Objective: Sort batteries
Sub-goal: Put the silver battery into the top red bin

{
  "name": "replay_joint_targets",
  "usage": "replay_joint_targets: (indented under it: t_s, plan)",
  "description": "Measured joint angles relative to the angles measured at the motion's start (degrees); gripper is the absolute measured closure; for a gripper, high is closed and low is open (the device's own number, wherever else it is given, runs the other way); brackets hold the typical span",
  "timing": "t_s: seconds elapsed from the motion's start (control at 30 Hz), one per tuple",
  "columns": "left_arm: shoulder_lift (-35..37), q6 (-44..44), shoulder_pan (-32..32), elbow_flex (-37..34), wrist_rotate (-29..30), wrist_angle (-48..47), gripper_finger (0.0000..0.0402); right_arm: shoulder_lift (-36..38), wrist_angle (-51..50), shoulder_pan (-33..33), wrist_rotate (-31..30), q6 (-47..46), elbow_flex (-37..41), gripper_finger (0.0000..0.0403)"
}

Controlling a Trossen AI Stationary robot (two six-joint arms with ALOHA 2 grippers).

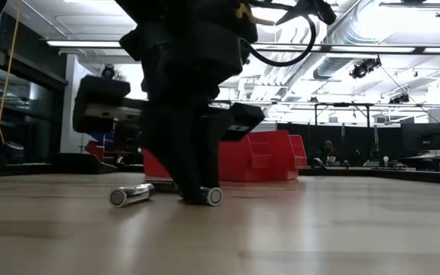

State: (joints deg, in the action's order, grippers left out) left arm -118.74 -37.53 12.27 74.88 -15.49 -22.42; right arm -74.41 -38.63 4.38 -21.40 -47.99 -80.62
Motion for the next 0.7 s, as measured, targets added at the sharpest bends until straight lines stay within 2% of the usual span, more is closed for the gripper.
replay_joint_targets:
  t_s: [0.17,0.3,0.43,0.57,0.7]
  plan:
    - [7.0,5.4,-5.6,-0.1,-3.1,-2.0,0.037,0.0,0.1,0.0,0.0,0.3,0.0,0.0199]
    - [16.2,7.5,-14.1,-2.0,-6.6,-0.8,0.037,0.4,0.1,0.0,0.1,0.7,0.0,0.0199]
    - [21.9,11.7,-26.8,-4.6,-5.2,11.3,0.037,1.2,0.1,0.0,-0.7,1.9,0.0,0.0199]
    - [20.6,18.4,-37.7,-4.7,-1.6,21.0,0.0371,1.8,0.2,0.0,-1.1,1.9,0.0,0.0199]
    - [16.0,22.4,-42.6,-3.5,2.7,23.9,0.0371,1.8,0.3,0.0,-2.4,1.9,0.0,0.0199]
